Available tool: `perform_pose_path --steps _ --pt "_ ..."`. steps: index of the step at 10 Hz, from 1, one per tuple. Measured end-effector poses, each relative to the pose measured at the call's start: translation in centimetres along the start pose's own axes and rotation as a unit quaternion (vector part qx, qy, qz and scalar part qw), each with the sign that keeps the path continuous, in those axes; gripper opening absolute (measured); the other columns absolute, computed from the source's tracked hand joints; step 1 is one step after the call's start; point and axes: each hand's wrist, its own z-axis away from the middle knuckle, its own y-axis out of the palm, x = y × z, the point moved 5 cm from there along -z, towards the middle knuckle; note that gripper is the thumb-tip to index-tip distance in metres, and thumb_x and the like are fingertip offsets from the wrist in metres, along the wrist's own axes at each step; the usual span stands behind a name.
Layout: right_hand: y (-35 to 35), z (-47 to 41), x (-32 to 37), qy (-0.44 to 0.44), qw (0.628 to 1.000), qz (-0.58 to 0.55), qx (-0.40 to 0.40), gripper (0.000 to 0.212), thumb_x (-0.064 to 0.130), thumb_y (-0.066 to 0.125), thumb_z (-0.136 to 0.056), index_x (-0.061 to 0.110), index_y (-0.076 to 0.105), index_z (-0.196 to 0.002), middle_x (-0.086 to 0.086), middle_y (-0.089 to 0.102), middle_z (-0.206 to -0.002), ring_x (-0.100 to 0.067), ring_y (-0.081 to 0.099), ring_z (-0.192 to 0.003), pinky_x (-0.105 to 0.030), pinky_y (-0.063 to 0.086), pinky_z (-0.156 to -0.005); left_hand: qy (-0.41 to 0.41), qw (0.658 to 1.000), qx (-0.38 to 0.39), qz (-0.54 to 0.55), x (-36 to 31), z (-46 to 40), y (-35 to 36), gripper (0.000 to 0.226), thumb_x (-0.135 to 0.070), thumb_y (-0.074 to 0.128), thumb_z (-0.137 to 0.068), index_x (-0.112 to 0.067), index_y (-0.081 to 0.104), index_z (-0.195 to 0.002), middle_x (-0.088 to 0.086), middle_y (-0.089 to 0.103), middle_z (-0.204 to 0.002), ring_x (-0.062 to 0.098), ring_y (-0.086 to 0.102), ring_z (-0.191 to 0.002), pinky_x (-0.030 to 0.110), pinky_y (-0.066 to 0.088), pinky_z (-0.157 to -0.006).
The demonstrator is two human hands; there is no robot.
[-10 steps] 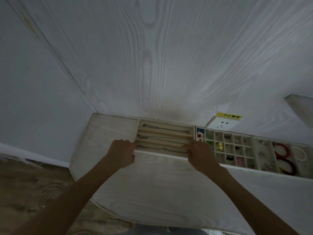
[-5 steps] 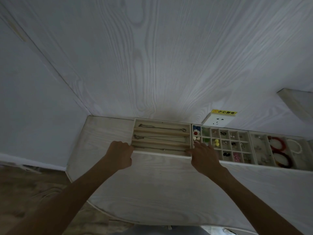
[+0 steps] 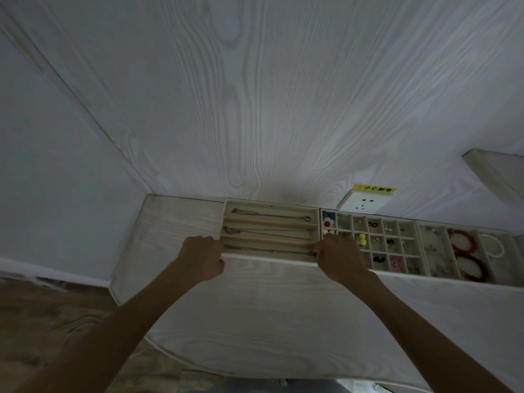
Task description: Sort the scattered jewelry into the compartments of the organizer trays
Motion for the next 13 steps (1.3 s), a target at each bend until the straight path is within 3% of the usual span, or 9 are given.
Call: perform_pose_path --steps 2,4,5,6,7,8,11,12,13 --pt "-0.3 0.0 -0.1 -0.017 0.999 0.020 -0.025 0.031 0.018 0.047 -0.091 0.033 0.065 -0.112 0.002 0.062 -0.114 -0.018 0.054 -0.109 -0.034 0.033 -0.098 0.003 0.995 -0.052 0.080 -1.0 0.5 -1.8 0.035 -0.027 0.049 -0.087 -0.015 0.058 -0.118 0.005 0.066 -0.103 0.025 0.063 -0.092 0.021 0.021 -0.050" --pt "-0.3 0.3 -0.2 -0.021 0.999 0.024 -0.022 0.038 0.013 0.047 -0.090 0.034 0.063 -0.118 0.001 0.062 -0.116 -0.017 0.055 -0.109 -0.034 0.032 -0.100 0.048 0.984 0.004 0.171 -4.7 0.1 -3.6 0.045 -0.030 0.051 -0.087 -0.025 0.050 -0.132 0.002 0.064 -0.115 0.022 0.060 -0.104 0.029 0.044 -0.084" --pt "-1.3 0.8 -0.5 -0.012 0.999 -0.003 -0.040 0.040 0.012 0.048 -0.089 0.036 0.063 -0.117 0.003 0.061 -0.119 -0.016 0.055 -0.112 -0.035 0.033 -0.101 0.107 0.941 0.112 0.300 -8.9 -1.3 -3.6 0.059 -0.030 0.059 -0.085 -0.027 0.040 -0.141 0.003 0.057 -0.129 0.021 0.054 -0.115 0.031 0.041 -0.092" --pt "-1.1 1.8 -0.4 -0.020 0.999 0.027 -0.006 0.045 0.012 0.046 -0.089 0.034 0.057 -0.126 -0.001 0.053 -0.131 -0.019 0.048 -0.120 -0.036 0.033 -0.102 0.133 0.916 0.156 0.345 -12.4 -2.8 -3.5 0.072 -0.022 0.068 -0.079 -0.027 0.035 -0.144 0.004 0.059 -0.110 0.017 0.056 -0.090 0.026 0.041 -0.071" --pt "-0.2 2.4 0.0 -0.020 0.998 0.052 0.029 0.048 0.012 0.047 -0.088 0.026 0.049 -0.134 -0.009 0.034 -0.147 -0.025 0.039 -0.129 -0.040 0.029 -0.107 0.135 0.923 0.167 0.320 -14.1 -3.7 -3.7 0.073 -0.014 0.072 -0.076 -0.021 0.039 -0.140 0.004 0.057 -0.095 0.017 0.055 -0.081 0.023 0.040 -0.059" --pt "0.3 2.4 0.1 -0.016 0.998 0.048 0.037 0.050 0.010 0.047 -0.086 0.020 0.046 -0.135 -0.011 0.028 -0.151 -0.027 0.035 -0.133 -0.039 0.030 -0.106 0.144 0.926 0.167 0.308 -14.9 -4.0 -3.8 0.067 -0.010 0.074 -0.075 -0.017 0.046 -0.135 0.005 0.060 -0.100 0.017 0.058 -0.084 0.018 0.036 -0.052" --pt "0.8 2.2 -0.1 -0.009 0.999 0.025 0.031 0.045 0.011 0.047 -0.086 0.013 0.052 -0.131 -0.012 0.033 -0.148 -0.028 0.037 -0.131 -0.036 0.032 -0.101 0.156 0.918 0.183 0.315 -15.3 -4.2 -4.6 0.072 -0.007 0.073 -0.074 -0.023 0.045 -0.138 0.005 0.062 -0.115 0.022 0.062 -0.098 0.030 0.050 -0.075" --pt "0.0 2.5 0.1 -0.022 0.999 0.025 0.035 0.047 0.011 0.047 -0.088 0.020 0.050 -0.133 -0.009 0.035 -0.147 -0.026 0.039 -0.130 -0.038 0.031 -0.104 0.141 0.924 0.150 0.323 -15.0 -4.2 -5.3 0.065 -0.011 0.073 -0.076 -0.022 0.048 -0.135 0.005 0.063 -0.110 0.021 0.062 -0.096 0.028 0.046 -0.072" --pt "-2.4 4.8 -1.5 -0.026 0.998 -0.058 -0.018 0.039 0.019 0.044 -0.095 0.029 0.051 -0.132 -0.001 0.050 -0.137 -0.019 0.049 -0.121 -0.033 0.036 -0.102 0.116 0.944 0.062 0.302 -12.5 -1.1 -6.0 0.059 -0.026 0.066 -0.084 -0.026 0.042 -0.138 -0.003 0.062 -0.092 0.013 0.058 -0.082 0.022 0.039 -0.066"
